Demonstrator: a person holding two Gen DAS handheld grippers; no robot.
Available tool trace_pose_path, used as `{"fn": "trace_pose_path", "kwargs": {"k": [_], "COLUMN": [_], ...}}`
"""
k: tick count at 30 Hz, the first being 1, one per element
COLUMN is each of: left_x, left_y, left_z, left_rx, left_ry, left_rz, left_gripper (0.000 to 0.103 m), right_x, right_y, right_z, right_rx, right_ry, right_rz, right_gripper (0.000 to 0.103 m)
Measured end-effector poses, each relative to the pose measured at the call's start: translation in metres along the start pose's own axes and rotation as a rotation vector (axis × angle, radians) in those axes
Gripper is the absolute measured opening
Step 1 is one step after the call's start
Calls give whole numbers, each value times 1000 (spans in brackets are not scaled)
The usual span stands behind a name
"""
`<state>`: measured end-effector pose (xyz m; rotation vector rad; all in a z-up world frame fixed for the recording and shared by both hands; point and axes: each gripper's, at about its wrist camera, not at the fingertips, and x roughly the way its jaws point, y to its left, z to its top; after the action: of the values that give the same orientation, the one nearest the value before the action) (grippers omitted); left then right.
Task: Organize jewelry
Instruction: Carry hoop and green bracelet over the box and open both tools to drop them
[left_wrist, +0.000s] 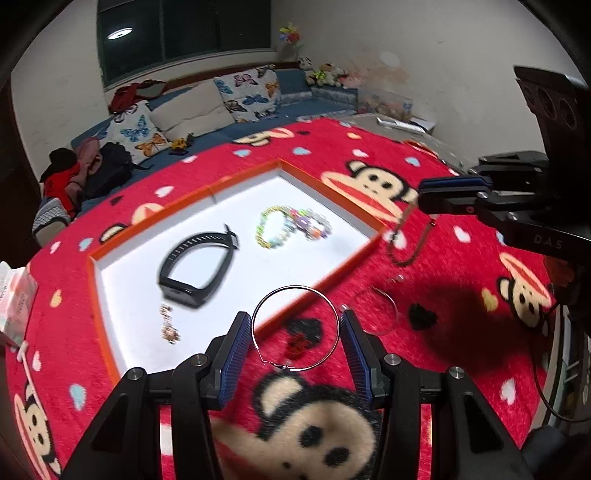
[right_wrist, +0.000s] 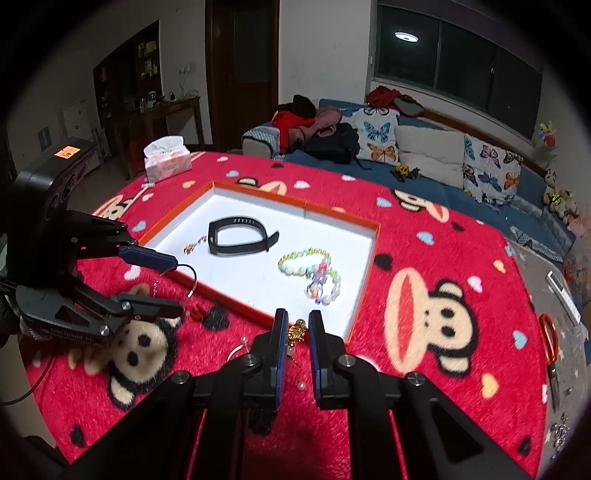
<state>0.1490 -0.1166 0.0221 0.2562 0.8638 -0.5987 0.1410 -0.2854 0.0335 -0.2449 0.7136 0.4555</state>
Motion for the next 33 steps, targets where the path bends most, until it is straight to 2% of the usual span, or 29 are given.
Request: {"fn": "trace_pose_path", "kwargs": {"k": [6,14,22,33], "left_x": [-1,24,45,56], "left_y": [35,79,104,119], "left_z": [12,19,15,7], "left_rx": [-59,-117,-155,-187], "left_ry": [-11,34,78,115], "left_rz": [65,124,157,171], "left_gripper": [53,53,53,53], "right_x": [6,33,61,89], "right_y": [-3,-6,-5,-13], "right_z": [18,35,29,12], "right_rx": [-10,-1,31,63], "right_ry": [-20,-18,27,119], "right_rz": [-8,5,52,17], "right_gripper": [13,13,13,13]}}
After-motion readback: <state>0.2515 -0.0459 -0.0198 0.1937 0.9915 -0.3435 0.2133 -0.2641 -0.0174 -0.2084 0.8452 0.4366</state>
